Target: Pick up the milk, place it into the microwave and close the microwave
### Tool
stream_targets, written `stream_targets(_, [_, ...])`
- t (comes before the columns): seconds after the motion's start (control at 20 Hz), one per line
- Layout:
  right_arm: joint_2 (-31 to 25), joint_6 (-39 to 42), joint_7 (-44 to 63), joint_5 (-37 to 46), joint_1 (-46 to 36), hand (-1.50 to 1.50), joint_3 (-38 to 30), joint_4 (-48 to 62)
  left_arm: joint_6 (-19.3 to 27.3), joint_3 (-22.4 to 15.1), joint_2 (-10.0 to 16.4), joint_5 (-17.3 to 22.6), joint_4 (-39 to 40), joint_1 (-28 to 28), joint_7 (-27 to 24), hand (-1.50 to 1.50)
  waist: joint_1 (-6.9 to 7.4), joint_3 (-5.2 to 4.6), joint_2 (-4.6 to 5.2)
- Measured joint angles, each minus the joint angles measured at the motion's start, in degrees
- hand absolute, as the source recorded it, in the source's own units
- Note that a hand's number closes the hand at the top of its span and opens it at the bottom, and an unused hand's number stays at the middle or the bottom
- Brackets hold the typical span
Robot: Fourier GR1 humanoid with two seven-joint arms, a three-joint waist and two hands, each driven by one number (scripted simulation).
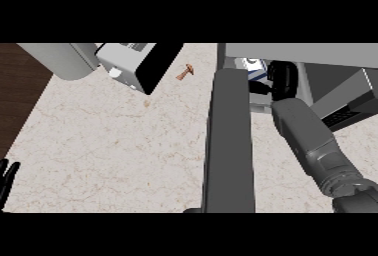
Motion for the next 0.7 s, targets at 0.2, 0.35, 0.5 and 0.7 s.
stream_targets(0.2, [-1.6, -0.4, -0.1, -0.1, 1.0, 1.50, -0.6, 0.8, -0.4, 0.2, 0.5, 0.3, 0.7, -0.4, 0.1, -1.50, 0.44, 0.02, 0.26])
stream_targets(0.35, [-2.3, -0.7, -0.2, 0.0, 1.9, 1.50, -0.8, 1.3, -0.3, -0.2, 0.3, 0.0, 0.5, -0.8, 0.5, -1.50, 0.82, 0.09, 0.54])
stream_targets(0.5, [-3.6, -0.6, 0.2, -0.2, 2.0, 1.50, -1.3, 1.8, -0.3, -0.4, 0.4, -0.1, 1.3, -1.6, 0.5, -1.50, 1.10, 0.10, 0.78])
stream_targets(0.7, [-4.1, -1.7, 1.1, 0.5, 2.5, 1.50, -0.9, 2.8, -0.5, -0.6, 0.7, -0.2, 2.6, -2.7, 0.7, -1.50, 1.50, 0.12, 0.99])
